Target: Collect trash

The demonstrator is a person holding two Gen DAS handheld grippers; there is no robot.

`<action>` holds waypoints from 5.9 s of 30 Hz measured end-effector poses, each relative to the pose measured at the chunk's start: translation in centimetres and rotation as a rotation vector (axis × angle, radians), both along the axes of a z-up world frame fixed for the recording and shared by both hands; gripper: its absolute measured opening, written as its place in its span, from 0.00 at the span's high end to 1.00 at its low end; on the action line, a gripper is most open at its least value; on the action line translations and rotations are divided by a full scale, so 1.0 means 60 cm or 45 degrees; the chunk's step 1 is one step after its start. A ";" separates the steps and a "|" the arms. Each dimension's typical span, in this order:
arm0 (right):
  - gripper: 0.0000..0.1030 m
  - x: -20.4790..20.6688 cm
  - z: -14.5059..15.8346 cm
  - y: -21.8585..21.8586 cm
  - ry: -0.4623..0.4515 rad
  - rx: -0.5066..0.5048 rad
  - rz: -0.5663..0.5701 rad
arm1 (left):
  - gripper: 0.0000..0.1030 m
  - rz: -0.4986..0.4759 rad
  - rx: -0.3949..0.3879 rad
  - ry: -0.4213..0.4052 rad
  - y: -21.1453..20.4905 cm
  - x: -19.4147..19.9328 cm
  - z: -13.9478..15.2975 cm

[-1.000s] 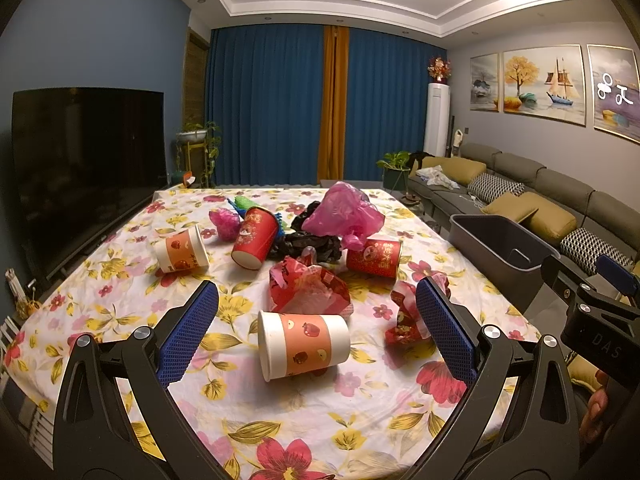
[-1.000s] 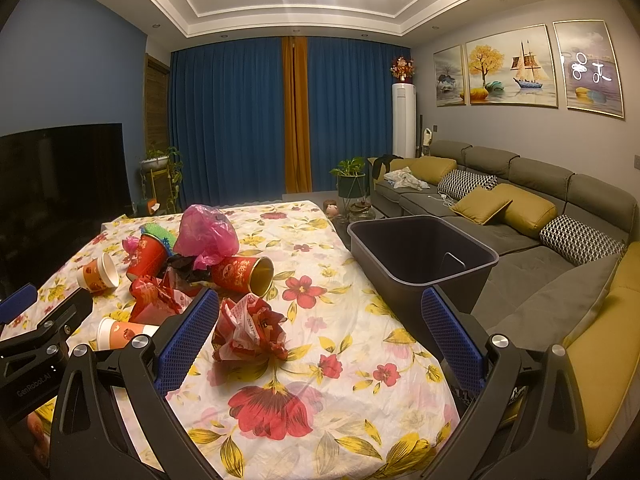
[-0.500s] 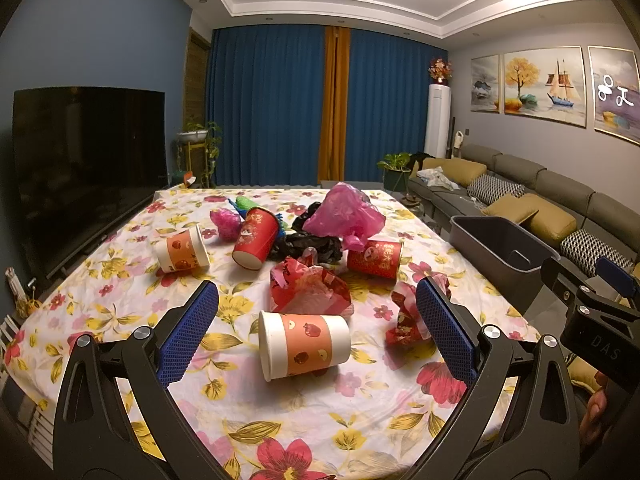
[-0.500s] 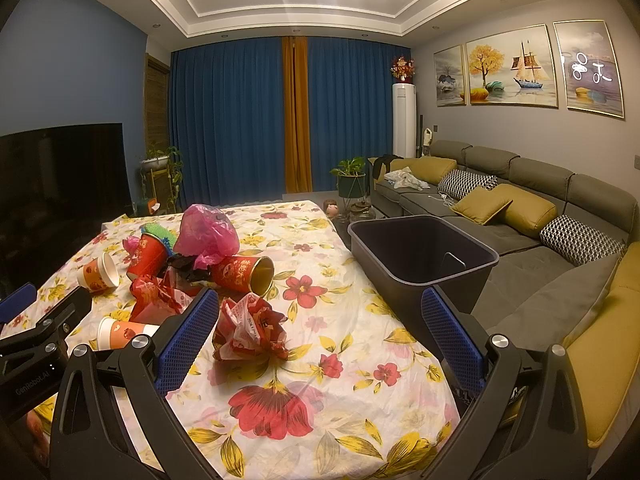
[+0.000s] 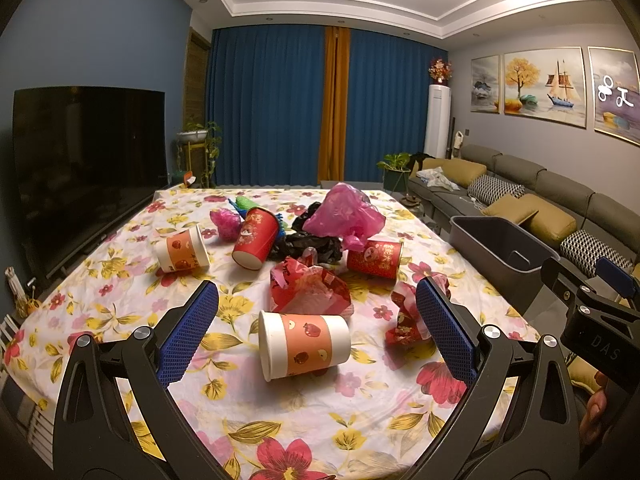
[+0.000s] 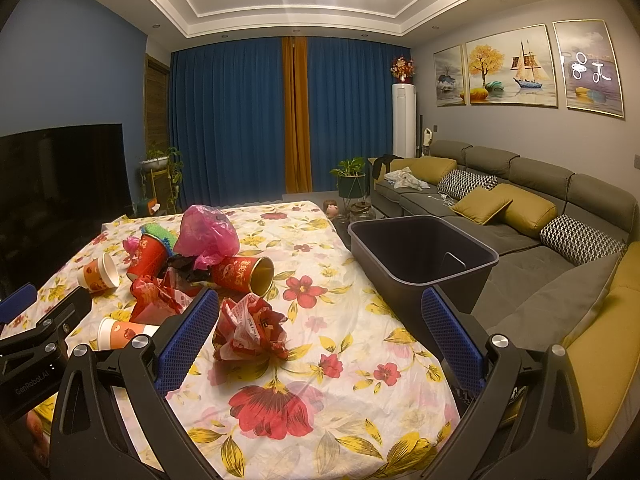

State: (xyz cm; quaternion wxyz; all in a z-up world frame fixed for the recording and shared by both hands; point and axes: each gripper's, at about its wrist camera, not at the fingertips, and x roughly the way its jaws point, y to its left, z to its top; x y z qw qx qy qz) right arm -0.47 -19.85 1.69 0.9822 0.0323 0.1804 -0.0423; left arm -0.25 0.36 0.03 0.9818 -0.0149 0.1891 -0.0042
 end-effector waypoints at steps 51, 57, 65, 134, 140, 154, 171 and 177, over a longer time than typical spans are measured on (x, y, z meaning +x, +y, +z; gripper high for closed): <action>0.05 0.035 -0.040 0.002 0.063 0.038 0.064 | 0.05 0.002 -0.057 -0.023 0.042 0.012 -0.043; 0.05 0.057 -0.061 0.013 0.105 0.044 0.113 | 0.05 0.007 -0.100 -0.017 0.073 0.018 -0.067; 0.05 0.091 -0.093 0.028 0.164 0.026 0.154 | 0.06 -0.027 -0.144 0.040 0.095 0.038 -0.100; 0.88 0.198 -0.102 0.083 0.206 0.003 0.352 | 0.95 -0.399 -0.220 0.158 0.122 0.242 -0.053; 0.88 0.190 -0.089 0.078 0.175 0.015 0.351 | 0.95 -0.365 -0.229 0.101 0.129 0.228 -0.025; 0.88 0.171 -0.035 0.040 0.055 0.044 0.351 | 0.95 -0.404 -0.228 -0.030 0.076 0.186 0.050; 0.88 0.158 0.031 -0.122 -0.104 0.022 0.093 | 0.95 -0.586 -0.194 -0.074 -0.148 0.222 0.097; 0.88 0.171 0.040 -0.197 -0.133 0.042 -0.033 | 0.95 -0.680 -0.211 -0.049 -0.229 0.256 0.097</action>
